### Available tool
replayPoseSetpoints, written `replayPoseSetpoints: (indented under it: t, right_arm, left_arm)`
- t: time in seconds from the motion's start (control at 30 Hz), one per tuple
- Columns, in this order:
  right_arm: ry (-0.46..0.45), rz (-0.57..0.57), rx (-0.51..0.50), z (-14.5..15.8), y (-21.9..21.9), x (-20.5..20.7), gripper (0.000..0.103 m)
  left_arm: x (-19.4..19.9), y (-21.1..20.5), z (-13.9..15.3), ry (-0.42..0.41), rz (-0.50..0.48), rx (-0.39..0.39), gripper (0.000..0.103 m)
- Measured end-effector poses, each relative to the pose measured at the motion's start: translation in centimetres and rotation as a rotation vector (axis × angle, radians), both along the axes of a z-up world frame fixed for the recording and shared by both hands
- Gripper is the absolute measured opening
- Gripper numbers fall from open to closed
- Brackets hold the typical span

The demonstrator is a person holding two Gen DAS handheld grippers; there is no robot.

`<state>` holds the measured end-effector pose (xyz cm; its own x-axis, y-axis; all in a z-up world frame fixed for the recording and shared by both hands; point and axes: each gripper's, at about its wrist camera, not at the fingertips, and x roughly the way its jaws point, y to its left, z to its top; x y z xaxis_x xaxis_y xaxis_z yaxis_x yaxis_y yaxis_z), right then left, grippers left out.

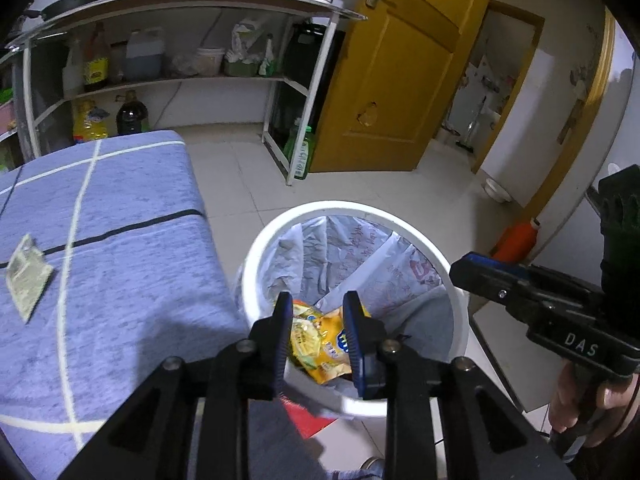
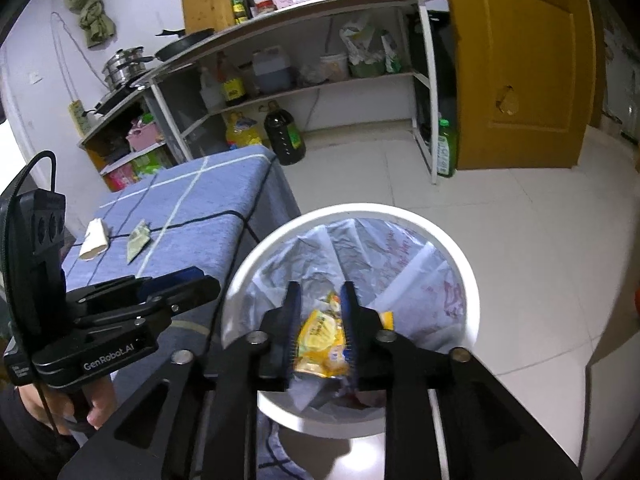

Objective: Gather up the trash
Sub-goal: 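Carry the chip bag and orange packet over the bin and release them, then move both open tools back toward the white cup and receipt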

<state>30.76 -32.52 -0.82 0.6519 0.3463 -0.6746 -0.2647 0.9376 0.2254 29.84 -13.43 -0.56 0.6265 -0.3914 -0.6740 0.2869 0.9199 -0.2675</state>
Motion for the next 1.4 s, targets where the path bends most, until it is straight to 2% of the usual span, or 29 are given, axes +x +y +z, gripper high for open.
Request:
replayPoseSetpoints:
  t: [0.07,0.3,0.43,0.63,0.77,1.0,1.2,1.4]
  right_arm:
    - [-0.010,0.017,0.007,0.4,0.7,-0.3,0.034]
    - [-0.038,0.103,0.032,1.7,4.5,-1.6,0.037]
    - [-0.058,0.165,0.031,2.6,7.3,-2.4,0.049]
    - [-0.077,0.266,0.019,3.6,12.3,-3.0,0.049]
    - [-0.077,0.331,-0.010,3.7,15.8,-3.2,0.058]
    - [-0.081,0.416,-0.046,3.9,20.9,-2.6,0.058]
    - [-0.072,0.473,-0.078,3.2,24.5,-0.8,0.058]
    - [-0.068,0.521,-0.119,1.7,27.8,1.4,0.058]
  left_arm:
    - [-0.7,0.9,0.5,-0.008,0.011,0.002,0.027]
    - [-3.3,5.2,2.1,-0.042,0.068,0.005,0.027]
    - [-4.5,8.3,2.8,-0.056,0.112,0.003,0.027]
    - [-6.5,13.8,3.2,-0.068,0.205,0.001,0.027]
    - [-7.6,17.9,3.0,-0.069,0.280,-0.002,0.028]
    - [-8.6,23.7,2.3,-0.066,0.383,0.006,0.030]
    - [-8.6,28.0,2.2,-0.074,0.472,0.002,0.044]
    - [-6.9,31.4,1.2,-0.055,0.540,0.009,0.045]
